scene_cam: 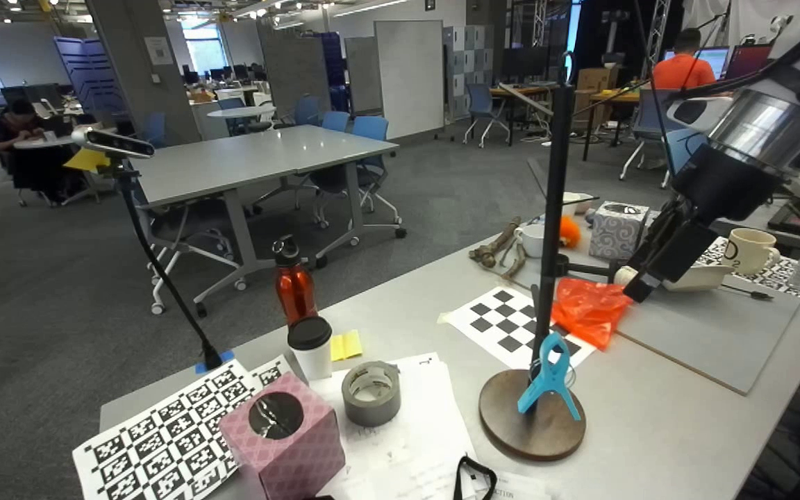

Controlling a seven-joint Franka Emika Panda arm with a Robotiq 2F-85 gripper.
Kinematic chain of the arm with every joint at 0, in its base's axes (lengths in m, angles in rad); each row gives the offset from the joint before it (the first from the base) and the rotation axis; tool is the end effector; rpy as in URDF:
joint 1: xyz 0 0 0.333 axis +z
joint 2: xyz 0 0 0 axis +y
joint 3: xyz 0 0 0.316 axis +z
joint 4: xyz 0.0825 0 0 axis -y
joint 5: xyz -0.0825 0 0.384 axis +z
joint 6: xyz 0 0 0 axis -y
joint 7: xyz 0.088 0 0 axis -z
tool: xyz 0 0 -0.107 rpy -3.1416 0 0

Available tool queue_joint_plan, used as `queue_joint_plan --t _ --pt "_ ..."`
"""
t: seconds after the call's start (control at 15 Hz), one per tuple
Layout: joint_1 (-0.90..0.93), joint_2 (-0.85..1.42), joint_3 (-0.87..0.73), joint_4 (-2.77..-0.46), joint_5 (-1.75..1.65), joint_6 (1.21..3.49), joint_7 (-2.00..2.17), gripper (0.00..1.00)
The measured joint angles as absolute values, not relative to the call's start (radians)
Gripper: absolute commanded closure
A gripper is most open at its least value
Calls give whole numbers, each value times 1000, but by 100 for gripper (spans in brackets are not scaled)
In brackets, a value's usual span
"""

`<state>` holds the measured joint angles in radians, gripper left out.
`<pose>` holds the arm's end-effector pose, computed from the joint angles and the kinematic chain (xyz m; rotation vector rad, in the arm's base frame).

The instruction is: Get the blue peg and hang it on the lowest handle of the bar

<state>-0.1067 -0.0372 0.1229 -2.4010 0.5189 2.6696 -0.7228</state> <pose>0.5124 -0.0064 0.3578 -2.8767 -0.4506 -0.5645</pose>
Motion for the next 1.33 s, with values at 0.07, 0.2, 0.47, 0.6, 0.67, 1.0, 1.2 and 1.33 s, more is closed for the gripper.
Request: queue_joint_plan --t 0.07,0.2,0.47,0.6,0.67,1.0,1.2,1.33 --pt "-91 -57 112 -2411 519 2670 -721 0" --pt "-60 -90 93 -2427 519 2670 -717 0" --pt "-1 -142 63 -2452 519 2671 -707 0" --pt "25 -165 53 -2464 519 2671 -697 0" --pt "35 -175 48 -2470 519 2671 -693 0" --pt "61 -214 35 -2494 519 2671 -685 0" --pt "61 -214 34 -2495 519 2671 -685 0" --pt "61 -214 34 -2495 519 2671 -685 0"
